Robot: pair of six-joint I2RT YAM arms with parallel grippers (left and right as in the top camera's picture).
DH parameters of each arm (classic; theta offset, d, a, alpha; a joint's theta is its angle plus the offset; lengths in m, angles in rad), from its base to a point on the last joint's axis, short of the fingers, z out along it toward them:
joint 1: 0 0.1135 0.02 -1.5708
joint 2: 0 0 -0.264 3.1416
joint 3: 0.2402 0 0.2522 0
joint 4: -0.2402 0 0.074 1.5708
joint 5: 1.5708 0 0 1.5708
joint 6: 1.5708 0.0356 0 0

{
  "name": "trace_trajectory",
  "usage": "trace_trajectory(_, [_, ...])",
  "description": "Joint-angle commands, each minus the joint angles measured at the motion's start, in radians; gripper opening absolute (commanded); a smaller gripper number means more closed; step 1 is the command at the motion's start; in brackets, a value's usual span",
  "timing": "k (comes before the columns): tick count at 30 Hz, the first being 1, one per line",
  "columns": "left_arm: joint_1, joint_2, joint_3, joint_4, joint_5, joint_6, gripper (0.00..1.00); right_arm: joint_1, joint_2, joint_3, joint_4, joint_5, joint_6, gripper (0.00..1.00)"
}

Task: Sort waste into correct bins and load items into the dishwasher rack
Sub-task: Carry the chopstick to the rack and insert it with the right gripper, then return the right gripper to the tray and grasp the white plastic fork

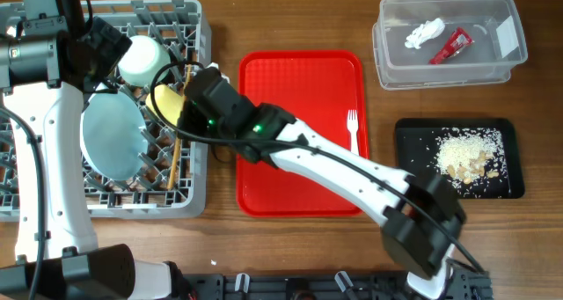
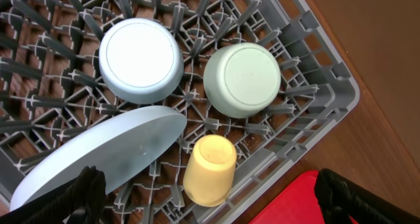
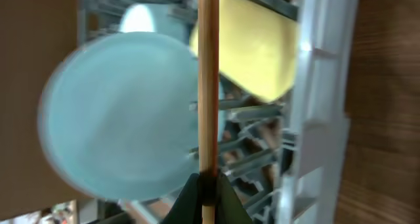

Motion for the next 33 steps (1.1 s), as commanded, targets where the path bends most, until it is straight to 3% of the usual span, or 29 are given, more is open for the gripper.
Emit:
trace_trajectory(1, [0.003,-0.001,0.003,0.0,-0.017,-0.016,1.0,0.001,0.073,0.008,0.01,0.01,-0.026,0.04])
trace_trajectory(6, [0.003,-0.001,0.003,0.0,-0.017,-0.016,1.0,0.001,0.082,0.008,0.01,-0.003,-0.141,0.11])
trace_trajectory(9, [0.003,-0.001,0.003,0.0,-0.017,-0.016,1.0,0.001,0.082,0.008,0.006,-0.007,-0.19,0.31])
trace_trajectory(11, [0.003,-0.001,0.003,0.0,-0.017,-0.016,1.0,0.001,0.082,0.008,0.002,-0.013,-0.218,0.37])
trace_trajectory(18, [0.003,-0.001,0.003,0.0,-0.017,-0.016,1.0,-0.046,-0.035,0.067,-0.147,0.051,-0.298,0.48])
trace_trajectory(19, [0.003,-0.001,0.003,0.0,-0.017,-0.016,1.0,-0.069,-0.082,0.074,-0.194,0.086,-0.305,0.55])
trace_trajectory(21, [0.003,-0.001,0.003,0.0,-0.017,-0.016,1.0,-0.136,-0.174,0.074,-0.284,0.138,-0.349,0.84])
trace_trajectory(22, [0.003,-0.001,0.003,0.0,-0.017,-0.016,1.0,-0.172,-0.209,0.075,-0.338,0.169,-0.361,0.91])
trace_trajectory(24, [0.003,-0.001,0.003,0.0,-0.017,-0.016,1.0,-0.274,-0.272,0.074,-0.492,0.241,-0.42,0.95])
trace_trajectory(28, [0.003,-0.001,0.003,0.0,-0.017,-0.016,1.0,-0.448,-0.26,0.047,-0.706,0.284,-0.541,0.94])
trace_trajectory(33, [0.003,-0.001,0.003,0.0,-0.017,-0.016,1.0,-0.517,-0.182,-0.119,-0.719,0.285,-0.611,0.9])
